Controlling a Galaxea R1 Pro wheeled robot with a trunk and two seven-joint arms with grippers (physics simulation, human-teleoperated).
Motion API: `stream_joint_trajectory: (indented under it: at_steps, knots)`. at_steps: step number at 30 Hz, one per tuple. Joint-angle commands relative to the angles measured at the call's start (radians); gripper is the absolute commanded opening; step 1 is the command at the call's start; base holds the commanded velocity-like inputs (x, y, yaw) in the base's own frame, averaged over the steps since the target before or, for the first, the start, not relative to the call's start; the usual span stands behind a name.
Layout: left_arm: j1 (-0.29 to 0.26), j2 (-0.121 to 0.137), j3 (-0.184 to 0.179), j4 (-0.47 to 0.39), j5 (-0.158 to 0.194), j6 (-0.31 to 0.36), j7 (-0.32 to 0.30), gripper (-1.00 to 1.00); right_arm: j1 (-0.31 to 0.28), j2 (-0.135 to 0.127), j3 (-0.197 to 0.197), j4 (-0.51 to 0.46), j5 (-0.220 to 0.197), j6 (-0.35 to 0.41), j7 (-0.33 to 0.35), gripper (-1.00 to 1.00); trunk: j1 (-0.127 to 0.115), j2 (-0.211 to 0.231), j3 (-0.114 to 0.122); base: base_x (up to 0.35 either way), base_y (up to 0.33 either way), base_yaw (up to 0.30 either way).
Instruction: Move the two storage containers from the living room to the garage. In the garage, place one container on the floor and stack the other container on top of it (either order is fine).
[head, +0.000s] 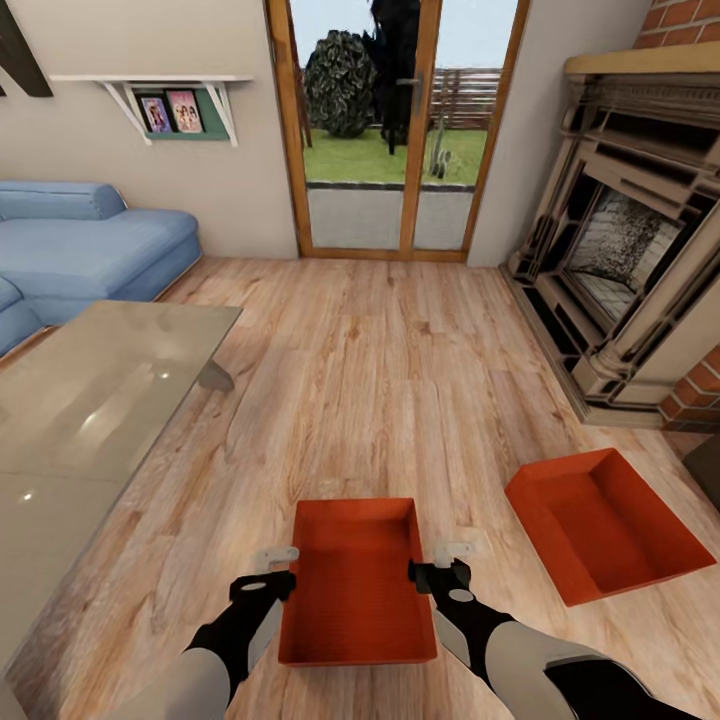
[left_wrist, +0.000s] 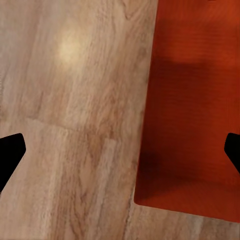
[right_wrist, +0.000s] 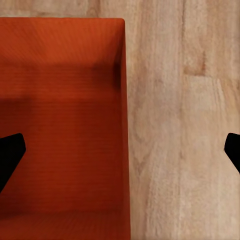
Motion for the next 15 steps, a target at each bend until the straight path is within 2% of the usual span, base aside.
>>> stream_joint_trajectory:
  at_steps: [1,15]
  knots:
    - [0.0,0.0,0.006,-0.008,-0.01,0.007,0.0,1.0,-0.001,0.0,0.007,0.001,-0.001,-0.002,-0.005,1.0,0.004,-0.008,-0.004,0.0,0.0,0.0]
    - [0.0,0.002,0.007,-0.022,-0.01,0.007,0.0,1.0,-0.001,0.0,0.007,0.001,0.001,-0.007,-0.005,1.0,0.058,-0.106,-0.048,0.0,0.0,0.0]
